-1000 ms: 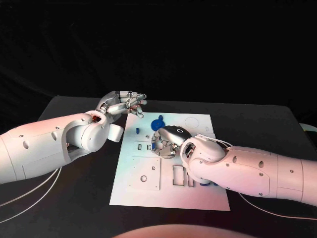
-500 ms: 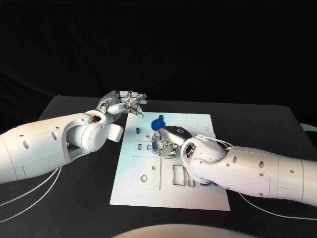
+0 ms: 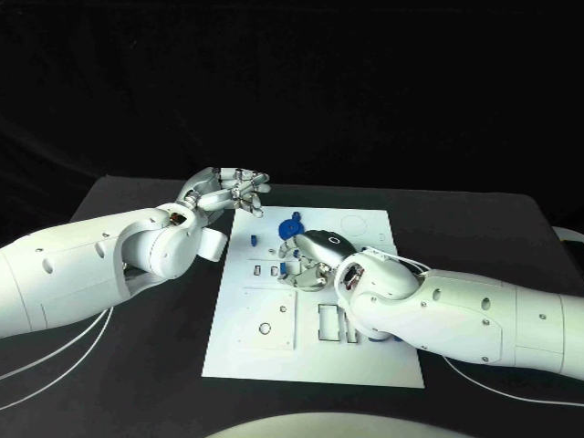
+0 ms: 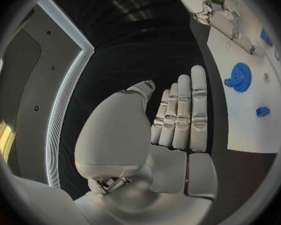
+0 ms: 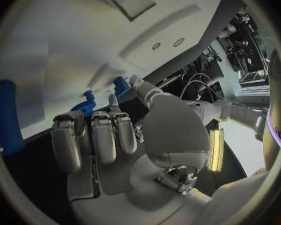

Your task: Assemble the parts on the task board

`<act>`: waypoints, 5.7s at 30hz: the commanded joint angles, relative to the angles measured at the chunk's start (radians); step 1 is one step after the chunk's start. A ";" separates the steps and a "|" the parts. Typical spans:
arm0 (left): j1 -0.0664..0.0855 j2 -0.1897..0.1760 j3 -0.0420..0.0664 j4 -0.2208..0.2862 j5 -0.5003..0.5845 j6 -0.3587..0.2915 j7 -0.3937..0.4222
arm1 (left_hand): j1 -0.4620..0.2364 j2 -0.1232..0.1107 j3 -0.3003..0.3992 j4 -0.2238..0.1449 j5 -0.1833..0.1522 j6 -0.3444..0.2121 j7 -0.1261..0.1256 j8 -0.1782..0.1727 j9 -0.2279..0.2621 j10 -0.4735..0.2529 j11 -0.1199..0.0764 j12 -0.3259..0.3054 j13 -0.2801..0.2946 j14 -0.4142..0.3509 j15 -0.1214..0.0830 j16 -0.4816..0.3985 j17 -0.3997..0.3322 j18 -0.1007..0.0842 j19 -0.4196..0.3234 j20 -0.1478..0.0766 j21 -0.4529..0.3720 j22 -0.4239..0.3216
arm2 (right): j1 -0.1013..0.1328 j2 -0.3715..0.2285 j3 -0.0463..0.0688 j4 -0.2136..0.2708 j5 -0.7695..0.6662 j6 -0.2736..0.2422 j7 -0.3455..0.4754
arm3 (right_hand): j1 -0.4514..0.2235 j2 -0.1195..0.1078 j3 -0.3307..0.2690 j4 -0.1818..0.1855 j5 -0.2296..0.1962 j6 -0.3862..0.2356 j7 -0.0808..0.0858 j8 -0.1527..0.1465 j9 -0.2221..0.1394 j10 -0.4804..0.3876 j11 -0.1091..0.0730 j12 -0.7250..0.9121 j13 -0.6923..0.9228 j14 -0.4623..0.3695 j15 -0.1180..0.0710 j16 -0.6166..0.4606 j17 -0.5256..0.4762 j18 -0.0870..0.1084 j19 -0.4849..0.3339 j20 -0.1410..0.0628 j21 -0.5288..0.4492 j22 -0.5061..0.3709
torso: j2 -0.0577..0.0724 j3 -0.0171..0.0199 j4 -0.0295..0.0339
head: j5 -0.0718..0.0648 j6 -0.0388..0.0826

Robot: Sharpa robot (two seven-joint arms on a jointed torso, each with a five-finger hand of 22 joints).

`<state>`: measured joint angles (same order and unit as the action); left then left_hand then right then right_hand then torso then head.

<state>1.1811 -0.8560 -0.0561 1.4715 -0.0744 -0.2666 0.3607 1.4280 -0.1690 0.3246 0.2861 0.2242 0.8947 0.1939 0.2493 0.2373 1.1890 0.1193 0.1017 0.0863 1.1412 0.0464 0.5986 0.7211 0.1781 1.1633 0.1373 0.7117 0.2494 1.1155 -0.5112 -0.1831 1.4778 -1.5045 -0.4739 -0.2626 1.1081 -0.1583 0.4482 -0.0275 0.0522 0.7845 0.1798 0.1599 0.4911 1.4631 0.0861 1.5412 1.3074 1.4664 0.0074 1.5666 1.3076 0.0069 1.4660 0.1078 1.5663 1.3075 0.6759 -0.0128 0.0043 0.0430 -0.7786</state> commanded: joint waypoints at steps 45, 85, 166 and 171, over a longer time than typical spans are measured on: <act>0.092 0.210 -0.007 -0.102 -0.902 0.411 -0.855 | -0.307 0.120 -0.190 0.009 0.001 -0.139 -0.097 0.472 0.345 0.117 -0.099 1.168 1.035 0.430 -0.091 0.972 0.850 -0.117 0.273 -0.086 0.736 0.990 | 0.132 -0.438 0.008 0.155 0.644 -0.024 0.405 | 0.047 0.050 0.001 0.011 0.067 0.024 -0.006 0.041 0.025 0.042 0.000 -0.065 0.180 0.104 0.004 0.004 0.263 0.011 0.071 0.006 -0.056 0.220 | -0.020 0.0067 -0.0045 | 0.013 -0.020; 0.097 0.256 -0.026 -0.140 -0.949 0.563 -0.878 | -0.292 0.134 -0.179 0.009 0.007 -0.151 -0.089 0.463 0.346 0.073 -0.091 1.120 0.974 0.430 -0.082 0.972 0.850 -0.120 0.278 -0.078 0.742 1.008 | 0.129 -0.431 0.007 0.116 0.651 -0.034 0.390 | 0.039 0.048 -0.003 0.020 0.076 0.014 -0.005 0.045 0.027 0.029 0.001 -0.083 0.165 0.104 0.005 0.004 0.263 0.017 0.059 0.007 -0.079 0.204 | -0.020 0.0068 -0.0056 | 0.028 -0.039; 0.093 0.192 -0.028 -0.093 -0.737 0.403 -0.854 | -0.214 -0.036 0.567 -0.237 0.178 -0.130 -0.106 0.569 0.508 0.118 -0.113 1.127 0.999 0.430 -0.102 0.972 0.850 -0.125 0.288 -0.089 0.758 1.049 | 0.121 -0.426 0.007 0.096 0.672 -0.030 0.384 | 0.031 0.055 -0.005 0.033 0.083 0.018 -0.007 0.055 0.032 0.031 0.000 -0.081 0.167 0.104 0.004 0.004 0.263 0.016 0.062 0.006 -0.075 0.207 | -0.021 0.0093 -0.0032 | 0.030 -0.047; 0.087 0.167 -0.027 -0.061 -0.794 0.347 -0.849 | -0.225 -0.044 0.576 -0.243 0.198 -0.122 -0.109 0.572 0.514 0.126 -0.116 1.132 1.006 0.430 -0.105 0.972 0.850 -0.126 0.292 -0.093 0.762 1.058 | 0.120 -0.428 0.007 0.095 0.673 -0.031 0.384 | 0.031 0.055 -0.005 0.033 0.083 0.018 -0.007 0.055 0.032 0.031 0.000 -0.081 0.167 0.104 0.004 0.004 0.263 0.016 0.062 0.006 -0.075 0.207 | -0.023 0.0094 -0.0026 | 0.031 -0.048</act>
<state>1.2697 -0.6881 -0.0840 1.4019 -0.8401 0.1536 -0.5080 1.2106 -0.2129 0.6447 0.2923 0.4183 0.7695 0.0835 0.8164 0.7446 1.3086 0.0034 1.2307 1.0917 1.4651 -0.0537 1.5675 1.3075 0.0606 1.4503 0.0471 1.4710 1.3073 1.2367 -0.9388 -0.1765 1.5732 -0.8334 -0.5121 0.1179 1.1488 -0.1066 0.4443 -0.0010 0.1314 0.8048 0.1740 0.2086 0.5216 1.4662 0.0889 1.4600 1.3080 1.4664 0.0143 1.5666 1.3075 0.0069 1.4659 0.1148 1.4919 1.3073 0.6541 -0.0035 0.0012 0.0737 -0.8256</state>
